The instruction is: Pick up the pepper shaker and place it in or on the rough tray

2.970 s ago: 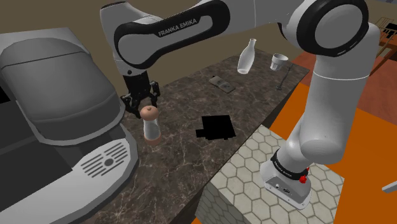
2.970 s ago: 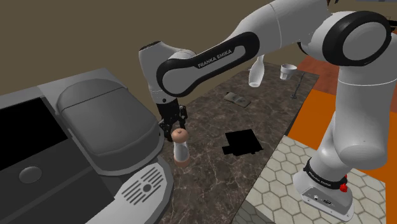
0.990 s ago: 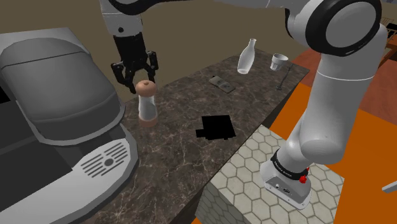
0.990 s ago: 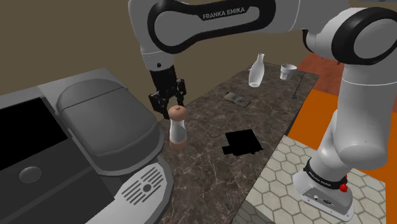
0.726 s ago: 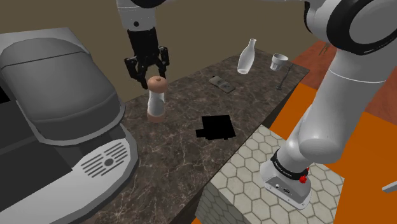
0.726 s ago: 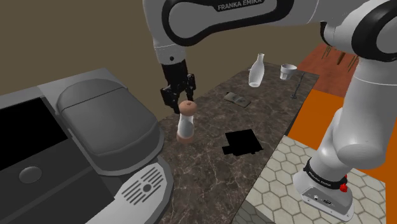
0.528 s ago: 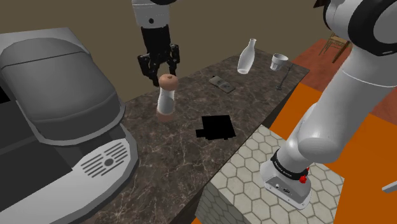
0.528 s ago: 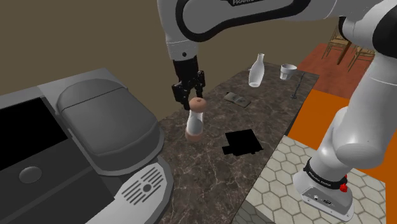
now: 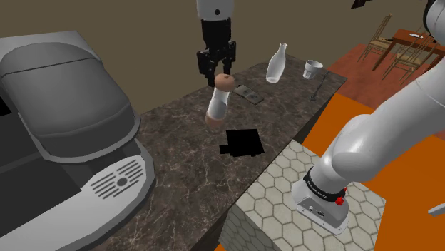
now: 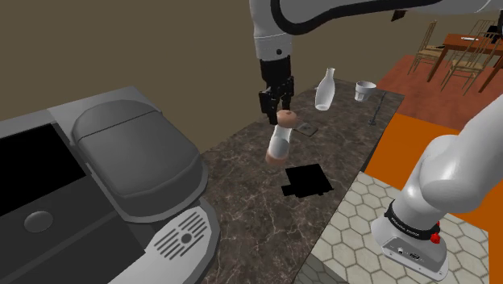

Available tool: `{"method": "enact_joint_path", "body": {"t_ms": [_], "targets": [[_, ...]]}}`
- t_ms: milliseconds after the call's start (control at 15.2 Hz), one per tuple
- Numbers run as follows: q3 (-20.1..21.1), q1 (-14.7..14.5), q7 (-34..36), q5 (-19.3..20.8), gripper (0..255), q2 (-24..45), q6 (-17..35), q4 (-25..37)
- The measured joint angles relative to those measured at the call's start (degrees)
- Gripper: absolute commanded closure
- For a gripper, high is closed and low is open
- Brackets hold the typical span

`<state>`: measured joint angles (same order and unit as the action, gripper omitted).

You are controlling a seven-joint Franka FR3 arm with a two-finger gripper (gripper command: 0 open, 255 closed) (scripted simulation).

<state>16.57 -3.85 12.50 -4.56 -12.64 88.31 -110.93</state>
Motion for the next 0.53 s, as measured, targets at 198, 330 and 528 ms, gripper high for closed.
{"method": "enact_joint_path", "body": {"t_ms": [198,330,528], "targets": [[-2.21,0.89,-3.33,-0.13,255,-5.08,-1.28,-3.82],[-3.83,1.45,-5.64,0.09,255,-8.47,-2.33,-6.22],[-6.46,2.32,-9.15,0.87,255,-13.32,-4.13,-9.36]]}}
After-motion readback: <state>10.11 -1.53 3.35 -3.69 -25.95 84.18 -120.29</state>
